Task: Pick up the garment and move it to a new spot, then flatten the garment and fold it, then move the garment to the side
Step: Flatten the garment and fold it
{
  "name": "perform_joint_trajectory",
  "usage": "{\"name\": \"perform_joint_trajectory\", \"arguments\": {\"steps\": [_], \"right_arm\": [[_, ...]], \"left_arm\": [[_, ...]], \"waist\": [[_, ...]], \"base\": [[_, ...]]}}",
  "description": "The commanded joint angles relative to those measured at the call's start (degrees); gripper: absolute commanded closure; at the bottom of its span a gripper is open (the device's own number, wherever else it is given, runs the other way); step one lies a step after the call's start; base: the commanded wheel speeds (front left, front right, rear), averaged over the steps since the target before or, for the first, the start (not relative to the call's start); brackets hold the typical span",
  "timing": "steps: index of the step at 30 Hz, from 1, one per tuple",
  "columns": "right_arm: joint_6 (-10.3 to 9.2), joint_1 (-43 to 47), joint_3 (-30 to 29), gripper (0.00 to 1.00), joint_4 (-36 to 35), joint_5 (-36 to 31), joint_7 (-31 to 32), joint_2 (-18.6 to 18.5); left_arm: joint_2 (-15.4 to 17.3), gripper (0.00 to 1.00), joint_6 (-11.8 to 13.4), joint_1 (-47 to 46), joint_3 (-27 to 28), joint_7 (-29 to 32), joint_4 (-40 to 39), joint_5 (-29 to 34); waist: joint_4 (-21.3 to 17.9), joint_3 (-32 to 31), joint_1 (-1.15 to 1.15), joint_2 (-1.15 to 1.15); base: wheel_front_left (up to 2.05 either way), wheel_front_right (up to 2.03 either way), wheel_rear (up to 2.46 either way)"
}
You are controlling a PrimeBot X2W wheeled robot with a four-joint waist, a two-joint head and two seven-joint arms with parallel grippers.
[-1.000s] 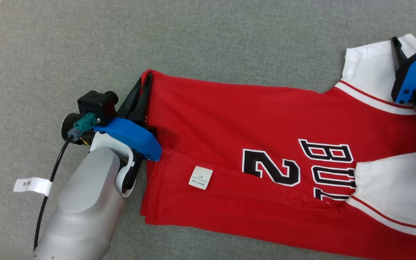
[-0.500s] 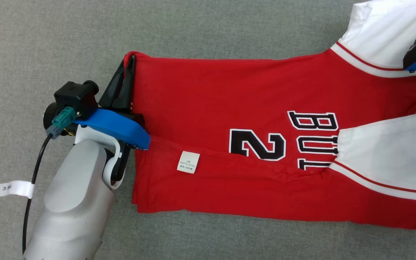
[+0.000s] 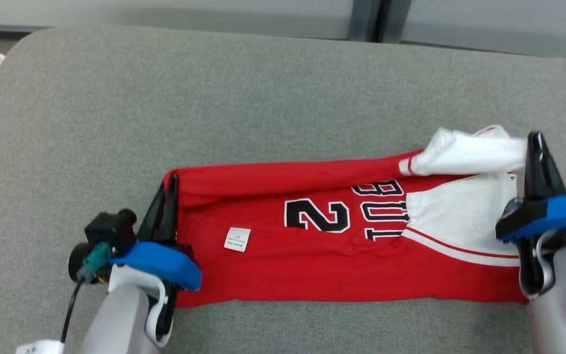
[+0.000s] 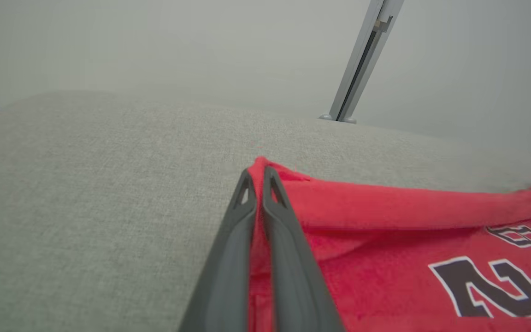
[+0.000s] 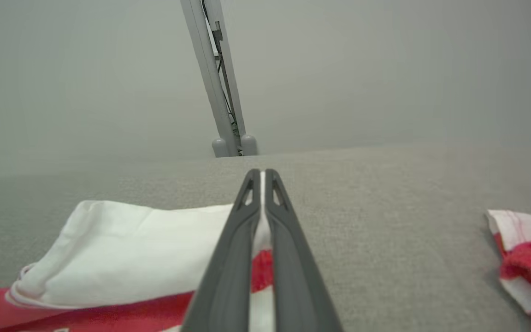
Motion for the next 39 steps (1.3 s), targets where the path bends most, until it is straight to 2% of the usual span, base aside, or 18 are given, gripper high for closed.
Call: {"name": "perform_joint_trajectory", "arguments": {"steps": [1,5,11,12,13,14,15,25,32,39], "right_arm": [[-0.02,3.04,0.19,1.0,-1.16,1.27,-0.23,0.32],[-0.02,11.2,1.37,1.0,-3.08,4.48,-0.22,1.64],[-0.02,17.98,2.93,1.0,-1.38,6.33,-0.23,3.12],[-0.02,18.65,3.1,1.0,-0.55,6.63,-0.22,3.32],[-0.02,18.89,3.19,0.93,0.37,6.79,-0.22,3.43],[-0.02,18.74,3.46,0.21,0.54,7.04,-0.24,3.54],[-0.01,18.65,3.64,0.0,0.43,7.09,-0.24,3.63],[-0.01,22.49,1.64,0.0,-2.2,4.67,-0.21,4.39],[-0.01,26.02,2.96,0.0,-0.71,5.42,-0.21,4.7],[-0.01,19.98,3.92,0.0,0.23,3.56,-0.21,4.66]], "left_arm": [[-0.13,1.0,0.16,1.97,0.54,-0.25,0.0,0.39],[-1.05,1.0,0.16,7.79,1.27,-0.26,1.88,0.76],[-1.97,1.0,0.16,12.15,3.08,-0.25,3.91,1.12],[-2.13,0.75,0.16,12.57,3.29,-0.25,4.22,1.3],[-2.29,0.0,0.16,12.86,3.36,-0.25,4.57,1.24],[-2.41,0.0,0.16,13.07,3.34,-0.25,5.02,1.22],[-2.43,0.0,0.16,12.93,3.64,-0.26,4.9,1.66],[-2.87,0.0,0.32,18.63,7.25,-0.25,-1.63,6.99],[-2.97,0.0,0.25,23.72,5.46,-0.25,-4.18,5.26],[-2.94,0.0,0.5,21.87,3.01,-0.25,-5.24,4.65]], "waist": [[-1.98,-2.41,0.01,0.0],[-2.99,-4.51,0.01,0.0],[-3.52,-6.47,0.01,0.0],[-3.53,-6.82,0.01,0.0],[-3.56,-7.13,0.01,0.0],[-3.57,-7.43,0.01,0.0],[-3.53,-7.74,0.01,0.0],[-3.08,-11.9,0.01,0.0],[-3.45,-13.7,0.01,0.0],[-2.88,-11.34,0.01,0.0]], "base": [[0.0,0.0,0.0],[0.0,0.0,0.0],[0.0,0.0,0.0],[0.0,0.0,0.0],[0.0,0.0,0.0],[0.0,0.0,0.0],[0.0,0.0,0.0],[0.0,0.0,0.0],[0.0,0.0,0.0],[0.0,0.0,0.0]]}}
